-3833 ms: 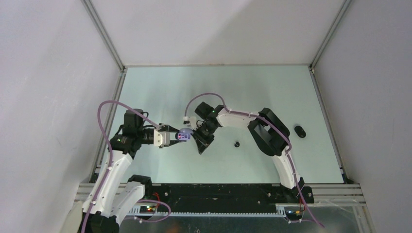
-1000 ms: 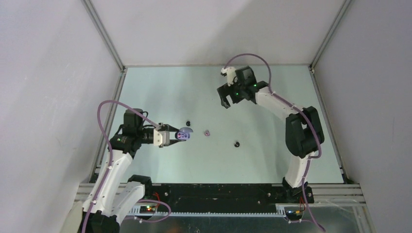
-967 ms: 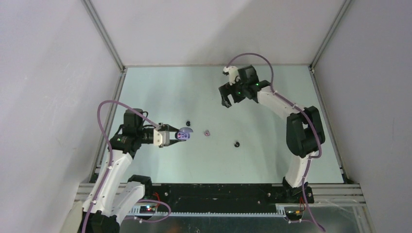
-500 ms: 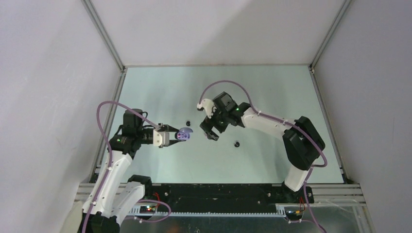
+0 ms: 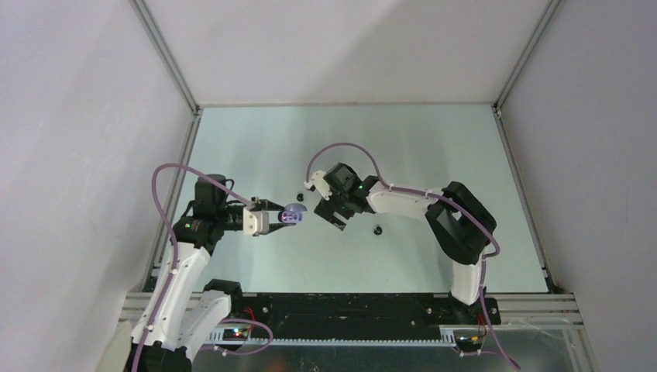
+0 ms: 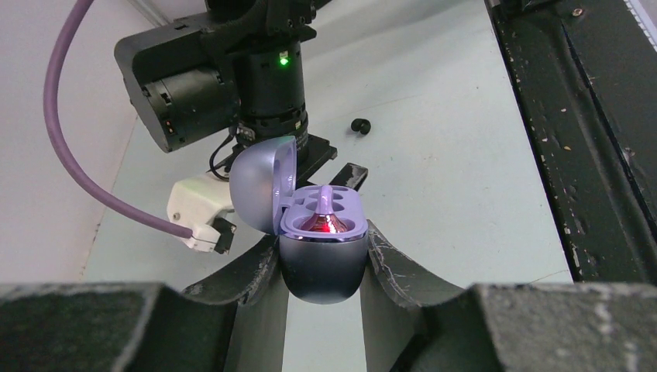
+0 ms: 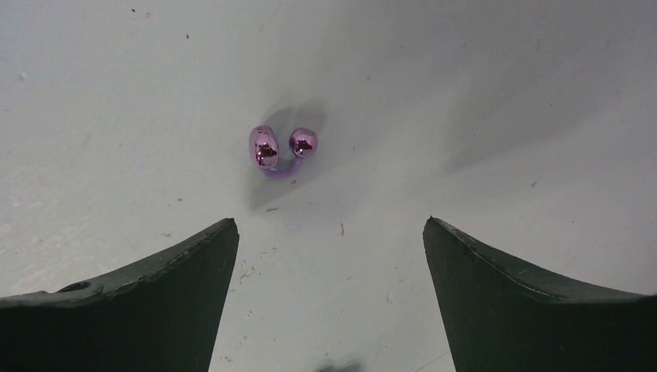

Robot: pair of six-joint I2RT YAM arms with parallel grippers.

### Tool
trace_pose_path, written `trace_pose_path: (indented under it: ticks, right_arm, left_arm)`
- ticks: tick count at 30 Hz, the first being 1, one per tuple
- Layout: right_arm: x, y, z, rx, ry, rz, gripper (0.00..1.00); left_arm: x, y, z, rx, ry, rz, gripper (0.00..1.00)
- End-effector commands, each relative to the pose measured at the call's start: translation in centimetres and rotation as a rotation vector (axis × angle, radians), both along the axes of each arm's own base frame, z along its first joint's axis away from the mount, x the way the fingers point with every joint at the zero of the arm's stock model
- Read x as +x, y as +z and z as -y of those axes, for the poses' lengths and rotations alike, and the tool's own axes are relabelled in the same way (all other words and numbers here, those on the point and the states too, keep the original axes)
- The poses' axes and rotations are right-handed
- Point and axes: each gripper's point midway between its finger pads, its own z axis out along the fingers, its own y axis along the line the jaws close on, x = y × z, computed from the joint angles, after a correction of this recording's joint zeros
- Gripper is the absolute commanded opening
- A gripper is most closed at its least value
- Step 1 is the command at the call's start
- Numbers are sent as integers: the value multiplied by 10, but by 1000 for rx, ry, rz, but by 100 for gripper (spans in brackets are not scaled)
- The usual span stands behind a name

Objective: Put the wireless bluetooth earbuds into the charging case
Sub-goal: Pick up the earbud from the center of the board.

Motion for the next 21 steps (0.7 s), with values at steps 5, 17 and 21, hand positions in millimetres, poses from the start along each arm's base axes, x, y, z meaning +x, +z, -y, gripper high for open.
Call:
trace_pose_path:
  ticks: [5, 17, 21]
  right_arm:
    - [13, -6, -11, -15, -6, 59, 94]
    - [34, -14, -2, -96, -56, 140, 93]
    - [41, -6, 5, -95, -75, 155, 92]
  left_arm:
    - [-3, 13, 1, -29, -29, 57, 0]
    - [-3, 13, 1, -30, -30, 58, 0]
    - [-3, 14, 1, -30, -30, 59, 0]
